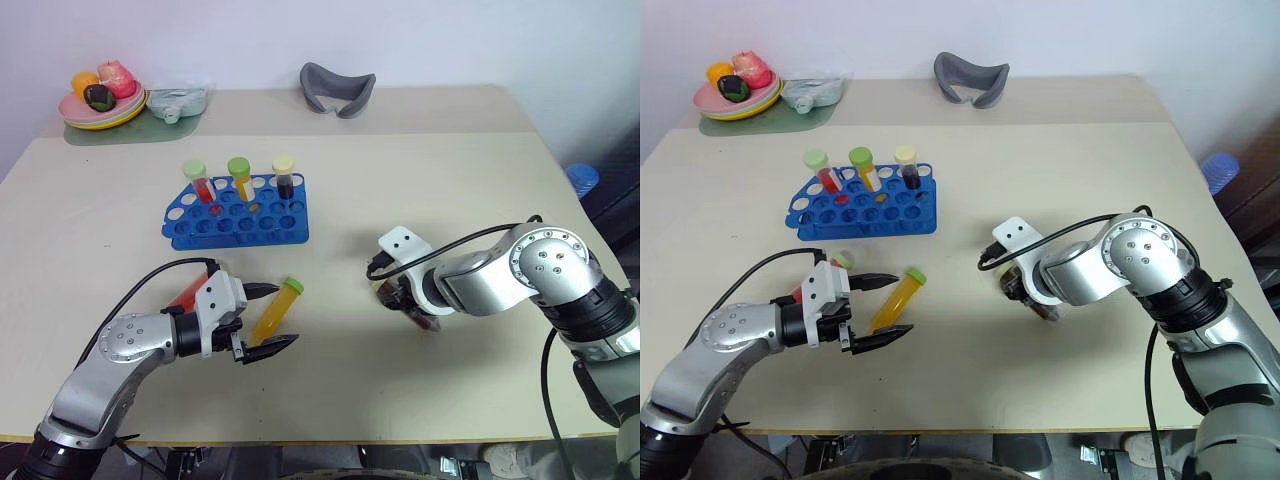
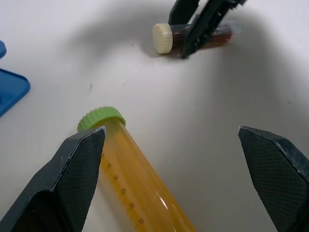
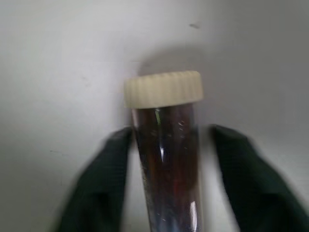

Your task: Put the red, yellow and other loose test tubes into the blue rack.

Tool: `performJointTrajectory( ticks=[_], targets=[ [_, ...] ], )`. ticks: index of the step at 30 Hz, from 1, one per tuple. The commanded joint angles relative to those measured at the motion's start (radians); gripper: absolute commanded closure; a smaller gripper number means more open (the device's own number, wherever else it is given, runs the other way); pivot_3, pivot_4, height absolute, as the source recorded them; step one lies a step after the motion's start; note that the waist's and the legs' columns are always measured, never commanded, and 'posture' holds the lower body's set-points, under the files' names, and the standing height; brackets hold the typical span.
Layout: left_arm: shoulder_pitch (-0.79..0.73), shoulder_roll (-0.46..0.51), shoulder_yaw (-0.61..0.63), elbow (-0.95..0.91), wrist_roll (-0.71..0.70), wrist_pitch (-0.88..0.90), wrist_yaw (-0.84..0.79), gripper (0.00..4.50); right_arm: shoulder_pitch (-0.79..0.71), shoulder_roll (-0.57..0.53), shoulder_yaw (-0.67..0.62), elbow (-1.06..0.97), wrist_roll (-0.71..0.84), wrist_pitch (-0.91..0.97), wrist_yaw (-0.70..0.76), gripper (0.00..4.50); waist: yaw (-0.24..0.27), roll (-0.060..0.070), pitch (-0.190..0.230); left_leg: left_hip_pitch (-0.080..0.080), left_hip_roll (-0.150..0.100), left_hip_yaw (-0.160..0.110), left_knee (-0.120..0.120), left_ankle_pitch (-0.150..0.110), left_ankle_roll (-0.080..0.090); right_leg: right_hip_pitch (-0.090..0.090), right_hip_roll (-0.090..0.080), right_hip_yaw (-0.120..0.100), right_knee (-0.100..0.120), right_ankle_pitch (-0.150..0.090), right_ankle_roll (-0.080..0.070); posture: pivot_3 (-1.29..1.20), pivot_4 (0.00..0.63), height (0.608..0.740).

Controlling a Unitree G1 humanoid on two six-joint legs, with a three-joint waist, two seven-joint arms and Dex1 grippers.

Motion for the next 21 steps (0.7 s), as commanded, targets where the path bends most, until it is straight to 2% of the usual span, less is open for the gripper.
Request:
performJointTrajectory(
  ticks=[1,7,11,16,19,21],
  targets=[
    [0.004,0.01,0.024,-0.035,-0.001,-0.017,0.003,0.0,-0.017,-0.019,0.021,0.0,0.001,-0.011,-0.008,2.36,0.0,0.0,0.0,0.0,0.0,0.0,0.0,0.0,0.0,0.0,0.0,0.0,0.0,0.0,0.0,0.0,0.15,0.74],
    [0.004,0.012,0.032,-0.028,0.001,-0.021,0.004,0.0,-0.023,-0.01,0.036,0.003,-0.005,-0.019,-0.006,2.36,-0.001,0.0,0.0,0.0,0.0,0.0,0.0,0.0,0.0,0.0,0.0,0.0,0.0,0.0,0.0,0.0,0.15,0.74],
    [0.006,0.006,0.026,-0.035,0.006,-0.02,0.013,0.0,-0.027,-0.009,0.036,-0.004,-0.014,-0.02,0.001,3.61,-0.001,0.0,0.0,0.0,0.0,0.0,0.0,0.0,0.0,0.0,0.0,0.0,0.0,0.0,0.0,0.0,0.15,0.74],
    [0.012,0.008,0.032,-0.046,0.002,-0.015,0.02,0.0,-0.049,0.001,0.02,-0.013,-0.037,-0.024,0.023,3.68,-0.001,0.0,0.0,0.0,0.0,0.0,0.0,0.0,0.0,-0.001,0.0,0.0,0.0,0.0,0.0,0.0,0.15,0.74],
    [0.02,0.015,0.054,-0.051,-0.004,-0.007,0.03,0.0,-0.069,0.019,-0.023,-0.098,-0.149,-0.036,0.135,3.68,-0.001,0.0,0.0,-0.001,0.0,0.0,0.0,0.0,0.0,-0.002,0.0,0.0,0.0,0.0,0.0,0.0,0.15,0.74],
    [0.03,0.015,0.092,-0.049,-0.017,0.004,0.048,0.0,-0.084,0.013,-0.041,-0.226,-0.33,-0.11,0.298,3.68,-0.001,0.002,0.001,-0.004,0.0,0.0,0.0,0.0,0.0,-0.005,0.0,0.0,0.0,0.0,0.0,0.0,0.15,0.74]
  ],
)
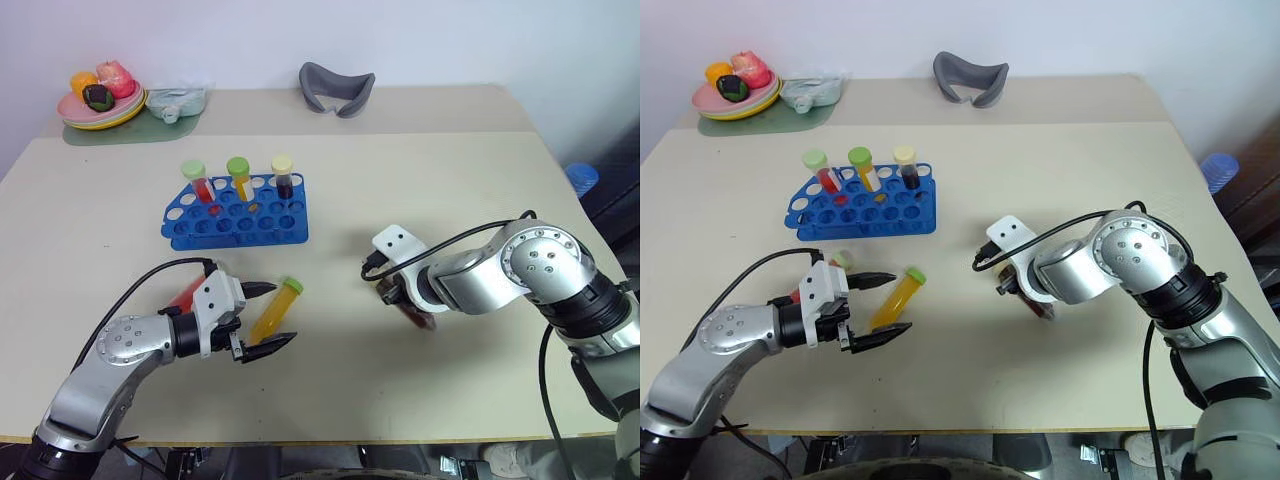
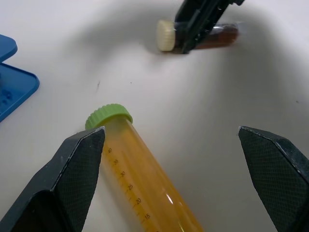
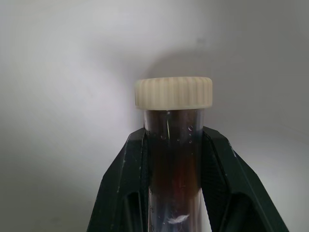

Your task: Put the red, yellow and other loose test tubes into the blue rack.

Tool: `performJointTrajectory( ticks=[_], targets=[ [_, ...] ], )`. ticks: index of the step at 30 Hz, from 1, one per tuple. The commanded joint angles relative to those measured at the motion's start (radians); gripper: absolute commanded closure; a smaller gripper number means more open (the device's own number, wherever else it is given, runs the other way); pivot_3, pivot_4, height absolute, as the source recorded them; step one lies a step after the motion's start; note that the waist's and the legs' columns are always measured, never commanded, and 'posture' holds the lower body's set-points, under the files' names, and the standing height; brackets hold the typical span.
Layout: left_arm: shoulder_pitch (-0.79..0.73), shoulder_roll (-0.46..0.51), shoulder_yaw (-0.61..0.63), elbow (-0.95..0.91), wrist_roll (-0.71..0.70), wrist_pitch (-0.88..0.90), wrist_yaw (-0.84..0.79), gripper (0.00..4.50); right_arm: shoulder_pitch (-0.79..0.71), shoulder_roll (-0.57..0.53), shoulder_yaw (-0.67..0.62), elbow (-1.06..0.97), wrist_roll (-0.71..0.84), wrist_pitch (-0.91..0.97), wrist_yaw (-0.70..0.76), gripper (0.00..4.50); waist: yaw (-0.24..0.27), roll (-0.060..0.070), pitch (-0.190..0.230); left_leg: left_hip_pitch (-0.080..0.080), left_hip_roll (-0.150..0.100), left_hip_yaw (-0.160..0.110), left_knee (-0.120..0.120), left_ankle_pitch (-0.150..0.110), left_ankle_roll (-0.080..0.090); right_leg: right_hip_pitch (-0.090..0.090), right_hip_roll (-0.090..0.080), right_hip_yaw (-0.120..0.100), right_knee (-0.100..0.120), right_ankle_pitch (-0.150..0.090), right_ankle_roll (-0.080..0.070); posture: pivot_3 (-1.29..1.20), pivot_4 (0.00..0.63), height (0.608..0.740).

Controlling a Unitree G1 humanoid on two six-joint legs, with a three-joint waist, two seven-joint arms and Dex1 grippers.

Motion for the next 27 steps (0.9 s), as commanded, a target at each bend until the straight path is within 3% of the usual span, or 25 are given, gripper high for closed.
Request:
performJointTrajectory(
  ticks=[1,3,5,8,17,27],
  targets=[
    [0.014,0.01,0.095,-0.026,-0.031,0.007,0.029,0.0,-0.056,-0.019,-0.047,-0.231,-0.306,-0.154,0.274,3.68,0.0,0.001,0.001,-0.002,0.0,0.0,0.0,0.0,0.0,-0.002,0.0,0.0,0.0,0.0,0.0,0.0,0.15,0.74],
    [0.038,-0.011,0.17,0.003,-0.05,0.009,0.065,0.0,-0.025,-0.019,-0.053,-0.28,-0.545,-0.387,0.489,3.68,0.001,0.001,0.0,-0.007,0.0,-0.001,0.0,0.0,0.0,-0.008,0.0,-0.001,0.001,0.0,0.0,0.0,0.15,0.74],
    [0.052,-0.026,0.216,0.036,-0.053,-0.005,0.085,0.0,0.007,0.023,-0.08,-0.246,-0.651,-0.503,0.601,3.68,0.001,0.001,0.0,-0.009,0.0,-0.001,0.001,0.0,0.0,-0.009,0.0,-0.001,0.0,0.0,0.0,0.0,0.15,0.74],
    [0.03,-0.093,0.291,0.139,-0.026,-0.072,0.166,0.0,0.011,0.2,-0.125,-0.107,-0.758,-0.68,0.713,3.68,-0.001,0.0,0.0,-0.009,0.0,-0.001,0.002,0.0,0.0,-0.008,0.0,-0.002,0.0,0.0,0.0,0.0,0.15,0.74],
    [0.006,-0.244,0.351,0.249,0.034,-0.241,0.321,0.0,0.024,0.623,-0.082,0.26,-1.161,-1.074,0.86,3.68,0.0,0.0,0.0,-0.009,0.0,-0.001,0.002,0.001,-0.001,-0.008,-0.001,-0.002,0.001,0.001,0.0,0.0,0.15,0.74],
    [0.044,-0.346,0.34,0.209,-0.02,-0.326,0.328,0.0,0.081,0.802,-0.152,0.458,-1.325,-1.252,0.959,3.68,-0.003,0.0,0.0,-0.008,0.0,-0.001,0.002,0.002,-0.004,-0.008,-0.001,-0.002,0.004,0.001,0.0,0.0,0.15,0.74]
  ],
)
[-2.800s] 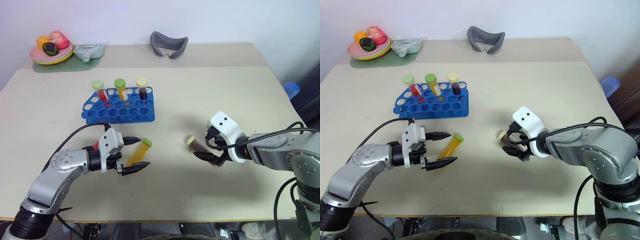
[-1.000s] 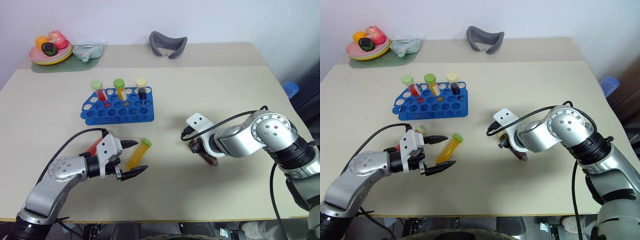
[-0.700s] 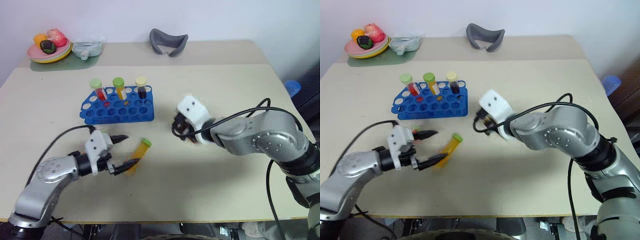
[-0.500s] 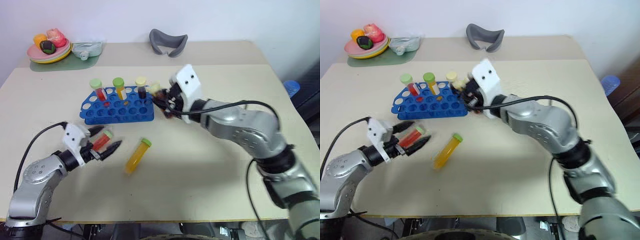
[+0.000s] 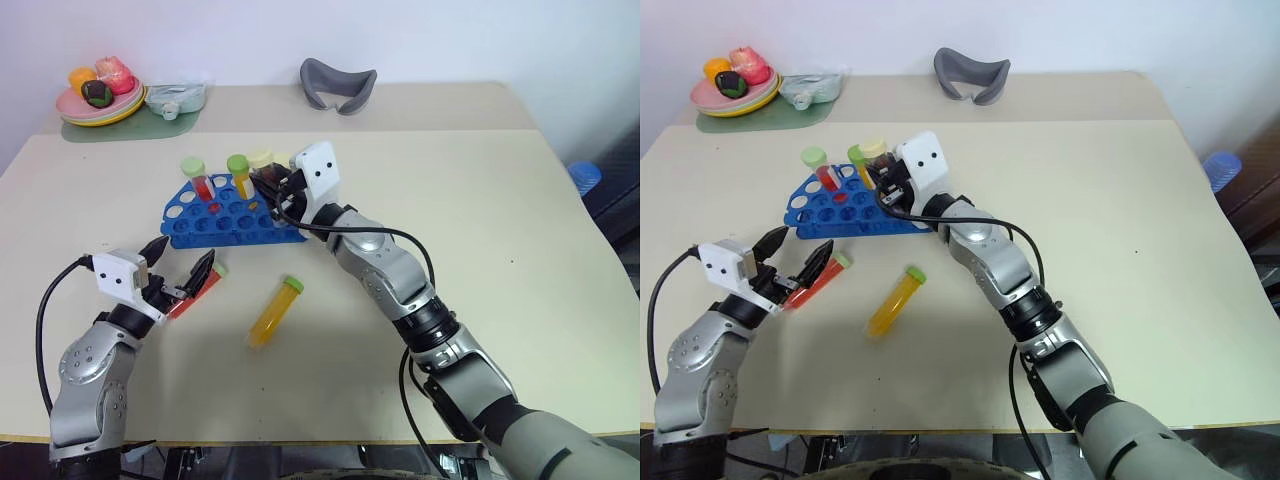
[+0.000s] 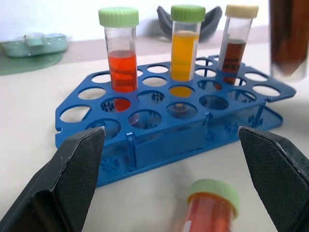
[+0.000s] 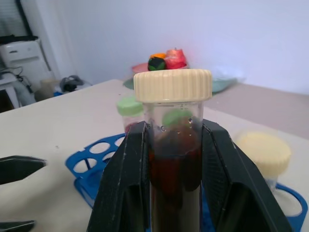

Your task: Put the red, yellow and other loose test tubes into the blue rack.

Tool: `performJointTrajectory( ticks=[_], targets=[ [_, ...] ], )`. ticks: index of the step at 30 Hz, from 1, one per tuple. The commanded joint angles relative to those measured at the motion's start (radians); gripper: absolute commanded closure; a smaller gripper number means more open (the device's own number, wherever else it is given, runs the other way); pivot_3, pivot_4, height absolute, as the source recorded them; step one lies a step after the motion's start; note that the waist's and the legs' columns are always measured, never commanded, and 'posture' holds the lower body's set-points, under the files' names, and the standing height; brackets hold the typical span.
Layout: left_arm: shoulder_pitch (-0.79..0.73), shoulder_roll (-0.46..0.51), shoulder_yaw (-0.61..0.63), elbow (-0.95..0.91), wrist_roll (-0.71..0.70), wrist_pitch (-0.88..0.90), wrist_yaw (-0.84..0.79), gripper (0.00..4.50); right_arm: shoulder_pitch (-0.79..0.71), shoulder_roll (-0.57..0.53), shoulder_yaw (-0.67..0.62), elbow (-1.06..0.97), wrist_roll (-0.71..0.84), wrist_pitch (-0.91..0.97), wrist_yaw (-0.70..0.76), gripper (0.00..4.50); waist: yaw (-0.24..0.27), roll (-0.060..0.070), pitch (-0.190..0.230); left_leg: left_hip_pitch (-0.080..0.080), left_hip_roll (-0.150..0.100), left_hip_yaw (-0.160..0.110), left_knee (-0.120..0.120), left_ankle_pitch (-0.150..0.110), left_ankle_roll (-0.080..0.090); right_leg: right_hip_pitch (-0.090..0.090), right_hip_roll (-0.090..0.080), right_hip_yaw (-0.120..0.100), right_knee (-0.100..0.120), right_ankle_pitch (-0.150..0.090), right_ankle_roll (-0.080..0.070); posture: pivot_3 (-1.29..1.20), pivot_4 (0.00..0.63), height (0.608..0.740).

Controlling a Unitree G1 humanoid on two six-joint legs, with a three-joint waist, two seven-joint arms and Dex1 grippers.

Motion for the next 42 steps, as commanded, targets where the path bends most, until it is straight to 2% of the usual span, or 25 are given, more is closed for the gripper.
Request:
performJointTrajectory(
  ticks=[1,10,21,34,42],
  targets=[
    [0.011,-0.007,0.002,-0.059,-0.04,-0.018,-0.012,0.0,-0.002,0.044,-0.041,0.011,-0.041,-0.067,0.033,3.68,-0.001,0.0,0.0,0.0,0.0,0.0,0.0,0.0,0.0,0.0,0.0,0.0,0.0,0.0,0.0,0.0,0.15,0.74],
    [0.044,0.014,-0.041,-0.146,-0.116,0.072,-0.049,0.0,-0.01,0.105,-0.104,0.139,-0.122,-0.154,0.077,3.68,-0.022,0.0,0.0,0.001,0.0,0.0,0.0,0.0,0.0,0.0,0.0,0.0,0.002,0.0,0.0,0.0,0.15,0.74],
    [0.066,0.024,-0.064,-0.204,-0.137,0.122,-0.05,0.0,-0.034,0.156,-0.145,0.26,-0.195,-0.225,0.096,3.68,-0.024,0.0,0.0,0.003,0.0,0.0,0.0,0.001,-0.001,0.001,0.001,0.001,0.004,0.0,0.0,0.0,0.15,0.74],
    [0.066,0.028,-0.08,-0.217,-0.138,0.13,-0.045,0.0,-0.059,0.195,-0.177,0.37,-0.234,-0.31,0.101,3.68,-0.024,0.0,0.0,0.005,0.0,0.0,0.0,0.001,-0.002,0.002,0.0,0.001,0.005,0.0,0.0,0.0,0.15,0.74],
    [0.054,0.026,-0.086,-0.221,-0.137,0.137,-0.036,0.0,-0.018,0.204,-0.184,0.368,-0.213,-0.353,0.121,3.68,-0.024,0.0,0.0,0.013,0.0,0.0,-0.001,0.001,-0.001,0.01,0.001,0.001,0.004,0.0,0.0,0.0,0.15,0.74]
  ],
)
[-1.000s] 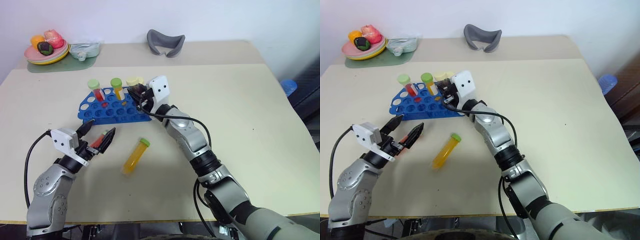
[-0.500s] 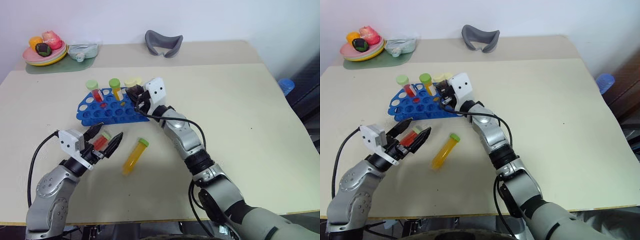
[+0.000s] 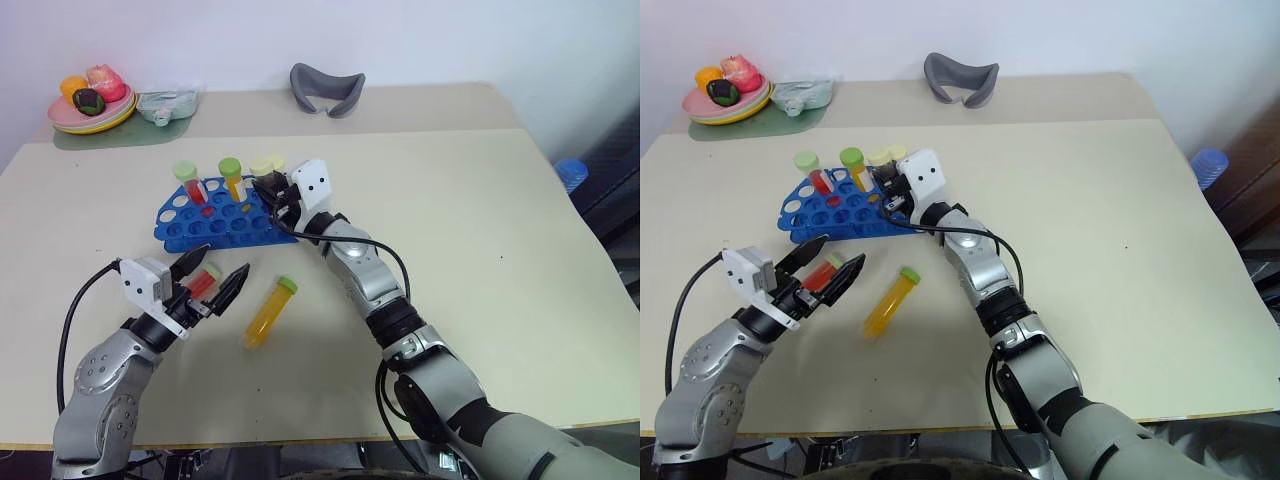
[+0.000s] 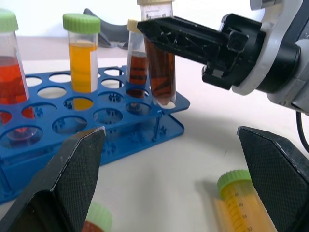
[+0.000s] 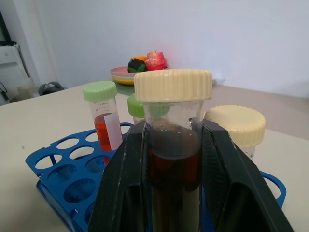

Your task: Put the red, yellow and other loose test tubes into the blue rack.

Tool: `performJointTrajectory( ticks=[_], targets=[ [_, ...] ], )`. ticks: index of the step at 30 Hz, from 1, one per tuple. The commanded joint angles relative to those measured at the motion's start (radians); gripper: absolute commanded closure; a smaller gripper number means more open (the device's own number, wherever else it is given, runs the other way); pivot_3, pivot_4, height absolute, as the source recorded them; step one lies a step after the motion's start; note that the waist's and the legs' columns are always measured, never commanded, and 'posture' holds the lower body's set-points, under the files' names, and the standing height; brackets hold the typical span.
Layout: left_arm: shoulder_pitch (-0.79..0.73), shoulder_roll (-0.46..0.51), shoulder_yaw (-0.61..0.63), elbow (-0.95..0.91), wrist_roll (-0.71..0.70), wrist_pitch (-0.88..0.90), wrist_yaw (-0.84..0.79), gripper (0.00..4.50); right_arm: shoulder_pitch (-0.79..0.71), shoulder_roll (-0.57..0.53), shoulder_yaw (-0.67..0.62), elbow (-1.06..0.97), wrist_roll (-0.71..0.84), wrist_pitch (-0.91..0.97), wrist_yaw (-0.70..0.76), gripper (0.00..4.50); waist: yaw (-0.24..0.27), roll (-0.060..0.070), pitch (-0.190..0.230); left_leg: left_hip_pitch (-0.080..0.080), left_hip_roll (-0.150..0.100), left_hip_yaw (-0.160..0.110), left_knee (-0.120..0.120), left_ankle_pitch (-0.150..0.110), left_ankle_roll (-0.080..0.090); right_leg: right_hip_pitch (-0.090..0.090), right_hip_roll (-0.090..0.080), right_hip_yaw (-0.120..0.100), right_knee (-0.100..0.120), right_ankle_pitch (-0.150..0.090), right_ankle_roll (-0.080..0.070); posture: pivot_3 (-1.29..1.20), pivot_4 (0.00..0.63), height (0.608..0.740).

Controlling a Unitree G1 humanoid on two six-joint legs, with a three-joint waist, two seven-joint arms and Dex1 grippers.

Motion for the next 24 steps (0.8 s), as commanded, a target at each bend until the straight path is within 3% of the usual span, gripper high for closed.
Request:
performJointTrajectory(
  ticks=[1,12,19,24],
  targets=[
    [-0.005,0.007,-0.001,-0.04,-0.011,0.0,0.005,0.0,0.021,0.04,-0.02,-0.013,0.008,-0.036,0.003,3.68,0.0,0.0,0.0,0.0,0.0,0.0,0.0,0.0,0.0,0.0,0.0,0.0,0.0,0.0,0.0,0.0,0.15,0.74],
    [-0.025,0.01,-0.006,-0.034,-0.011,0.008,0.001,0.0,0.053,0.044,-0.026,0.006,0.023,-0.088,0.027,3.68,0.001,0.0,0.0,0.0,0.0,0.0,0.0,0.0,0.0,0.0,0.0,0.0,0.0,0.0,0.0,0.0,0.15,0.74],
    [-0.021,0.013,-0.006,-0.041,-0.01,0.018,0.009,0.0,0.035,0.032,-0.05,-0.052,0.013,-0.111,0.0,0.25,-0.001,0.0,0.0,0.0,0.0,0.0,0.0,0.0,0.0,0.0,0.0,0.0,0.0,0.0,0.0,0.0,0.15,0.74],
    [-0.013,0.039,-0.001,-0.076,-0.004,0.061,0.032,0.0,0.05,-0.017,-0.071,-0.179,0.03,-0.061,0.028,0.25,0.001,0.0,0.0,0.0,0.0,0.0,-0.001,0.0,0.0,0.0,0.0,0.0,-0.001,0.0,0.0,0.0,0.15,0.74]
  ],
)
